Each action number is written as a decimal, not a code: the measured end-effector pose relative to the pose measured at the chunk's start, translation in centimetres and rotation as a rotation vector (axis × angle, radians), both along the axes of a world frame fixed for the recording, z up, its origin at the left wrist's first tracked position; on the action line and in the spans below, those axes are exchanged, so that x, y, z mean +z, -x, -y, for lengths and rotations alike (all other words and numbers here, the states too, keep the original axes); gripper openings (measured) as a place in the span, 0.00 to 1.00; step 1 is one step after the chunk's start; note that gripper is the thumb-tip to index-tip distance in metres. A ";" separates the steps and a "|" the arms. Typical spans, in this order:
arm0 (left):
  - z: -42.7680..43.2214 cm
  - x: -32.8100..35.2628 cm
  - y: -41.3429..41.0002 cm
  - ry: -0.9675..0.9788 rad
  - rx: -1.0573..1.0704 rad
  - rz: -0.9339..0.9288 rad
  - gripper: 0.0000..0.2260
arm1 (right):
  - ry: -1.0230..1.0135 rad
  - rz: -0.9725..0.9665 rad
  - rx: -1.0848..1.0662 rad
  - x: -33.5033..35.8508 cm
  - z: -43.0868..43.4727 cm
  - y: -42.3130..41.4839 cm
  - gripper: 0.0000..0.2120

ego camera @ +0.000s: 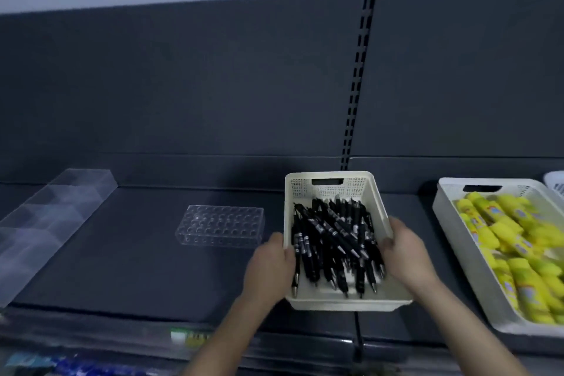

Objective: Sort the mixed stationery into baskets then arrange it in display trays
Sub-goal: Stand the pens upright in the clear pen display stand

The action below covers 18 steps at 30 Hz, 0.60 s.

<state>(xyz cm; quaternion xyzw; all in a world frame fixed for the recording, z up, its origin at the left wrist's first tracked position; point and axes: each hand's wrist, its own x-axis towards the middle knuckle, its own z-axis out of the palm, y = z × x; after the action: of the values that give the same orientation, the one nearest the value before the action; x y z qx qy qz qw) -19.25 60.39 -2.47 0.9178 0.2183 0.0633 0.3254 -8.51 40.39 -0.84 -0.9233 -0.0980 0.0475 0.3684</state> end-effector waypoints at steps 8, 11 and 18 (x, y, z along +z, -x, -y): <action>0.0 -0.1 -1.3 0.073 -0.053 -0.072 0.06 | 0.141 -0.026 -0.063 0.1 -0.4 0.0 0.09; 0.2 0.0 -1.4 0.075 -0.054 -0.075 0.08 | 0.165 -0.050 -0.060 0.0 -0.5 -0.2 0.07; 0.1 1.2 -1.4 0.107 -0.041 -0.127 0.09 | 0.153 -0.079 -0.064 0.8 -0.7 -0.1 0.01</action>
<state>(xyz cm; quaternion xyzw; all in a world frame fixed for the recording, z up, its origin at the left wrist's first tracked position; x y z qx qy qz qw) -17.89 60.29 -1.28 0.9055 0.2229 -0.0134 0.3608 -8.44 41.07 0.00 -0.9488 -0.0499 0.0794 0.3016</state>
